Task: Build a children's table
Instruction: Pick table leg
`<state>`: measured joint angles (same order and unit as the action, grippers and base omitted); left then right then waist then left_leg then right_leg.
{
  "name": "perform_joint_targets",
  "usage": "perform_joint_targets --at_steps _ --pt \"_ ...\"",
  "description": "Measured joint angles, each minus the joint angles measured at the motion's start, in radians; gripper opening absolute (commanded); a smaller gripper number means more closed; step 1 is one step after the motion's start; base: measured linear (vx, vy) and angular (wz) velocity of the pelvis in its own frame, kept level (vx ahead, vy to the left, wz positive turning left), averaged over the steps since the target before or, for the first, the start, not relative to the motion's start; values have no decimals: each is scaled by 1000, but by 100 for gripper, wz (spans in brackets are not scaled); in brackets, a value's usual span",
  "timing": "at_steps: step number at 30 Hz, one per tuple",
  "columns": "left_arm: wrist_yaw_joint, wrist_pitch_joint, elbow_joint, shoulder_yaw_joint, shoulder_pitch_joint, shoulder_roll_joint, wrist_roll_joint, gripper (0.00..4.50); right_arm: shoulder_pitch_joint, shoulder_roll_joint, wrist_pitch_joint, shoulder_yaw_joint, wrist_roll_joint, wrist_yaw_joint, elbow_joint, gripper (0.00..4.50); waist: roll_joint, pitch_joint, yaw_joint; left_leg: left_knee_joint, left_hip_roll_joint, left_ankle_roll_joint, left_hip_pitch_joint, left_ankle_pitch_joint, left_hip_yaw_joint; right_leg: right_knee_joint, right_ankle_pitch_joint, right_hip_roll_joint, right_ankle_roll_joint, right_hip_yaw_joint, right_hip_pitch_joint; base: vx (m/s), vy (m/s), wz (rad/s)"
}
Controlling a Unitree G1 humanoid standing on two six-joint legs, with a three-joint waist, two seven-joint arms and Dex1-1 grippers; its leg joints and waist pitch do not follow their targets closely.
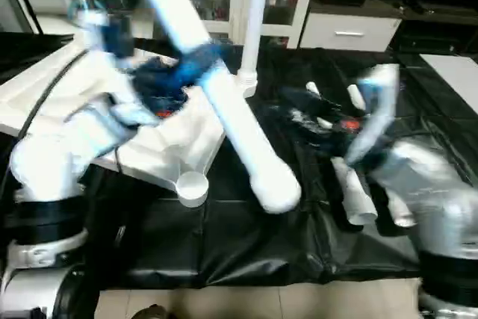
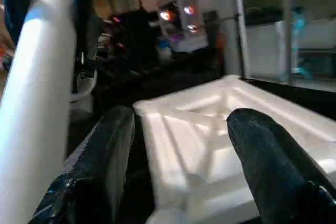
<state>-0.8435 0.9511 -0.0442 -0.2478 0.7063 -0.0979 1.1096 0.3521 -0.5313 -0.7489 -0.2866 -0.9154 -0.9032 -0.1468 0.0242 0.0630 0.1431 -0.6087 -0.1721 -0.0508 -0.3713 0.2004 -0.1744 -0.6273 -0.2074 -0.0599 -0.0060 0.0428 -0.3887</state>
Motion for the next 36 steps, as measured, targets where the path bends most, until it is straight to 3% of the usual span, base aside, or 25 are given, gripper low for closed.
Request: perform_joint_targets --at_steps 5,7,15,25,27,28,31,36 --pt "-135 3 44 46 6 -51 -14 177 -10 -16 -67 -13 -79 -45 6 310 -1 0 -1 0 0 0 2 -1 0 0 1 0 -1 0 2 0 0 0" --pt "-208 0 59 112 6 -96 -49 177 -25 -43 -109 9 -110 -78 -1 310 -1 0 -1 0 0 0 2 -1 0 1 1 0 -1 0 2 0 0 0" --pt "-306 -23 95 213 24 -121 -123 177 16 -44 -206 108 -156 -152 -39 310 -3 0 -1 0 0 0 2 -1 0 0 1 0 -1 0 2 0 0 0" --pt "-365 -65 132 247 46 -134 -158 177 35 -51 -245 192 -168 -214 -41 310 -3 0 1 0 0 0 2 -1 0 0 1 0 -1 0 2 0 0 0" --pt "-376 -76 141 252 48 -132 -171 177 35 -64 -243 253 -133 -241 -50 310 -3 0 0 0 0 -1 2 -2 0 0 1 0 -1 0 2 0 0 0" --pt "-379 -80 143 255 48 -130 -174 177 35 -64 -243 273 -120 -245 -50 281 -3 0 0 0 0 -1 2 -2 0 0 1 0 -1 0 2 0 0 0" --pt "-384 -86 149 266 51 -127 -183 177 37 -57 -240 304 -92 -252 -49 271 -3 0 0 0 0 -1 2 -2 0 -1 1 0 -1 0 2 0 0 0" --pt "-389 -106 168 266 51 -129 -204 177 69 -50 -222 336 -55 -251 -39 217 -3 0 0 0 0 -1 2 -2 0 -1 1 0 -1 0 2 0 0 0"
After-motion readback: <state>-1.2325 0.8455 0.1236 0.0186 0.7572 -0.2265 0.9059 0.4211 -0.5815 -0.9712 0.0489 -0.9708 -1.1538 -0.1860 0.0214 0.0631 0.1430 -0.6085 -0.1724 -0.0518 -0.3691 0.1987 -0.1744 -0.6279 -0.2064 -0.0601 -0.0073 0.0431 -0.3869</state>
